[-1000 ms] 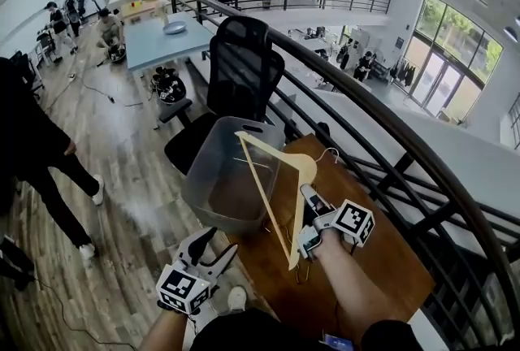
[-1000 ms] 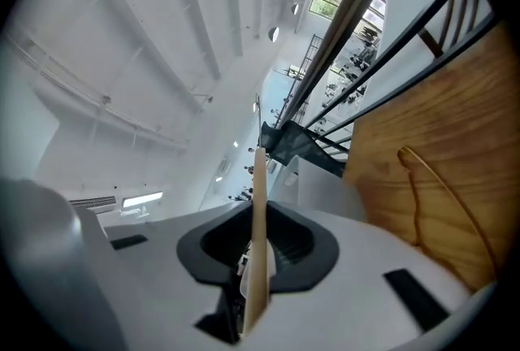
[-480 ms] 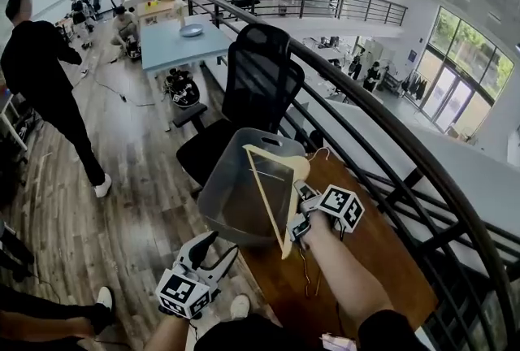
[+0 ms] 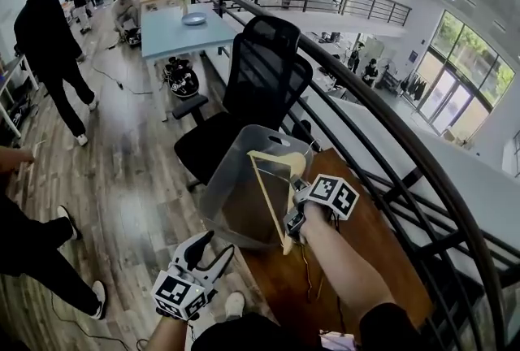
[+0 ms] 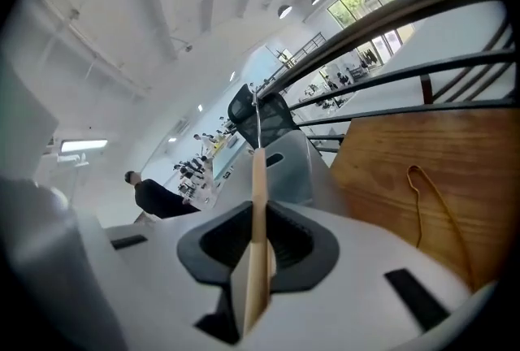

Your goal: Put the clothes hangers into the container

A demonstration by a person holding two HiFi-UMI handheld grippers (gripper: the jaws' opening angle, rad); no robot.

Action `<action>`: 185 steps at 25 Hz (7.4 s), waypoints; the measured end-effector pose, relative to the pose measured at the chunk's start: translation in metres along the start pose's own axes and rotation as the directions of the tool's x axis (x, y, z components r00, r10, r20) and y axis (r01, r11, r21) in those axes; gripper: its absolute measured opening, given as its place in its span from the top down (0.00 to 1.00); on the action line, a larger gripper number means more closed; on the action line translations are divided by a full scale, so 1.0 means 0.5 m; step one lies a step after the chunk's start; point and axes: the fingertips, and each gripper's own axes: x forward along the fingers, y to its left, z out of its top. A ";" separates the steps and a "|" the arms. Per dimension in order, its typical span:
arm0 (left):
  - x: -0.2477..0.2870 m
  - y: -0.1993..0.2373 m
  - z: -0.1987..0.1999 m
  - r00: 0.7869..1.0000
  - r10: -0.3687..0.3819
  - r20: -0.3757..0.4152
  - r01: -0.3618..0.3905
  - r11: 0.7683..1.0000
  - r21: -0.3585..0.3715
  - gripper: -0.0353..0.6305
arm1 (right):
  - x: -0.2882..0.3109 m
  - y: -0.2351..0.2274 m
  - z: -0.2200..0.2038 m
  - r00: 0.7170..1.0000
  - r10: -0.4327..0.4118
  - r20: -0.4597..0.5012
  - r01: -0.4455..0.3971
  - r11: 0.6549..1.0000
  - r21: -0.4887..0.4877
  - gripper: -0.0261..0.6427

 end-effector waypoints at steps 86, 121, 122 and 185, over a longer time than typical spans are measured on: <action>0.005 -0.247 -0.111 0.981 -0.131 -0.146 0.131 0.991 -0.008 0.66 | -0.351 -0.330 -0.336 0.997 -0.075 -0.034 0.021 0.639 -0.769 0.83; -0.055 -0.135 -0.146 0.981 -0.020 -0.192 0.014 0.999 -0.033 0.66 | -0.157 -0.496 -0.456 0.860 -0.423 -0.285 0.051 0.627 -0.778 0.91; -0.055 -0.135 -0.148 0.980 -0.021 -0.196 0.014 0.999 -0.034 0.66 | -0.157 -0.497 -0.458 0.862 -0.416 -0.289 0.051 0.640 -0.767 0.93; -0.037 -0.035 -0.019 0.999 -0.009 -0.035 0.010 1.000 0.014 0.66 | -0.043 0.043 -0.166 0.864 -0.405 -0.298 -0.277 0.111 -0.955 0.93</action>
